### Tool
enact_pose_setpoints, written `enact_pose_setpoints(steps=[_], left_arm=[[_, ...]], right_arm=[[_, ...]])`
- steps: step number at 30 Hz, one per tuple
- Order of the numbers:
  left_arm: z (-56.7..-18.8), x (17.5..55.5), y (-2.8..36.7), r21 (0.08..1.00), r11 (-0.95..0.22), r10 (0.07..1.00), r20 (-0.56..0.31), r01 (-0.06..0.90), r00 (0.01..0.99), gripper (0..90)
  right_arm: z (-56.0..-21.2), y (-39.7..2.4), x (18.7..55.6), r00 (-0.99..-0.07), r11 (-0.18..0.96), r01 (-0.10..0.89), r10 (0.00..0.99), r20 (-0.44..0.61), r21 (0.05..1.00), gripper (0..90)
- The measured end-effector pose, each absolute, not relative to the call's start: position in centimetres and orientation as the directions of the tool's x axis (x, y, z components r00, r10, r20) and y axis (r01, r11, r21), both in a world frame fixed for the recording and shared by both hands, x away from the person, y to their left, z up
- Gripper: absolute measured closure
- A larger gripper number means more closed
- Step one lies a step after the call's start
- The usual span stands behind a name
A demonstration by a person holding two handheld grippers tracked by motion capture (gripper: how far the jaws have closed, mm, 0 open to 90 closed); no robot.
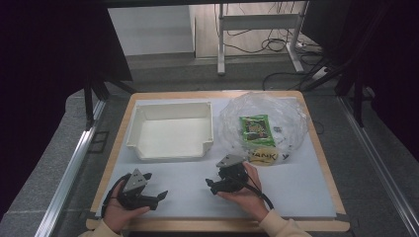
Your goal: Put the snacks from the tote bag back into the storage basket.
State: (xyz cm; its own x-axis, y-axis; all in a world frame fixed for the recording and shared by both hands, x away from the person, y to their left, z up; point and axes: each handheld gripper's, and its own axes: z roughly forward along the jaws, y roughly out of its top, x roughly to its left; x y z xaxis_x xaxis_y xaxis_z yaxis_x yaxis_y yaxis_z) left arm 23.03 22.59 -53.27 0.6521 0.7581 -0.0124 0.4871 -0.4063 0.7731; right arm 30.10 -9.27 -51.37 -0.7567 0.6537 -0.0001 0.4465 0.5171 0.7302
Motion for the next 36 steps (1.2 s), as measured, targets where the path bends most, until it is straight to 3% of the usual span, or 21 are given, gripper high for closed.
enact_pose_setpoints(steps=[12,26,36], left_arm=[[-53.2,22.9,22.5,0.777,-0.407,0.757,-0.008,0.481,0.653,14.1],[-53.5,23.8,21.9,0.784,-0.359,0.824,0.01,0.507,0.566,13.9],[-53.4,23.5,21.9,0.785,-0.376,0.803,0.011,0.492,0.596,13.9]], right_arm=[[-50.6,-9.7,29.7,-0.762,0.499,0.448,0.648,0.024,0.742,12.4],[-50.5,-9.8,29.5,-0.783,0.51,0.446,0.621,0.044,0.735,10.7],[-50.0,-9.5,29.7,-0.798,0.51,0.435,0.601,0.055,0.742,12.2]])
